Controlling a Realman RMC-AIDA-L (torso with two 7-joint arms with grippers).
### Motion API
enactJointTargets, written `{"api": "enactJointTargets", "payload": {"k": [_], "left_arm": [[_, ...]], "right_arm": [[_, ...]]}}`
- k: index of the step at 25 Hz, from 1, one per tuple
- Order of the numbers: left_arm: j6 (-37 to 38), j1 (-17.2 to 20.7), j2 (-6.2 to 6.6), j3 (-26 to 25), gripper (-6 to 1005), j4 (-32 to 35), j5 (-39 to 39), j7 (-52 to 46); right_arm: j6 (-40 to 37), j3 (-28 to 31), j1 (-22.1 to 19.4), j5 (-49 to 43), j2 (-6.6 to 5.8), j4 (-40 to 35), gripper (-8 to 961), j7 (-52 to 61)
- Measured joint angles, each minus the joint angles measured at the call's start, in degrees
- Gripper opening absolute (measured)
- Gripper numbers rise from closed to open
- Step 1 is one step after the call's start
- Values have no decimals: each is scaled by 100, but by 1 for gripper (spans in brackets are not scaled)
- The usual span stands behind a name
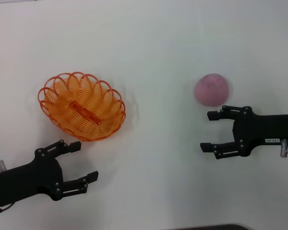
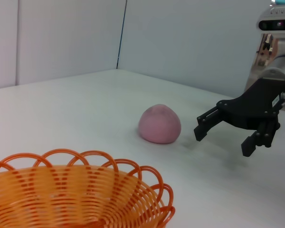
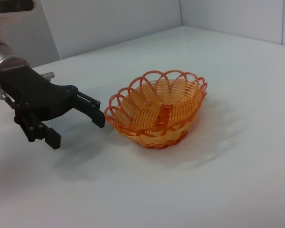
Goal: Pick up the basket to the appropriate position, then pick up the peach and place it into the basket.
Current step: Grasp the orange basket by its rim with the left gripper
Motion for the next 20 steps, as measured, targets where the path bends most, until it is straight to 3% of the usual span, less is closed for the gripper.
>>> {"api": "enactJointTargets", "payload": {"k": [15,20], "left_arm": [[-118,0,0,-117,879,13,-7,31],[4,0,14,-415,877,25,-9,-36]], "right_arm": [[7,-11,9,0,0,0,947,5],[9,0,25,0,0,0,947,5]]}}
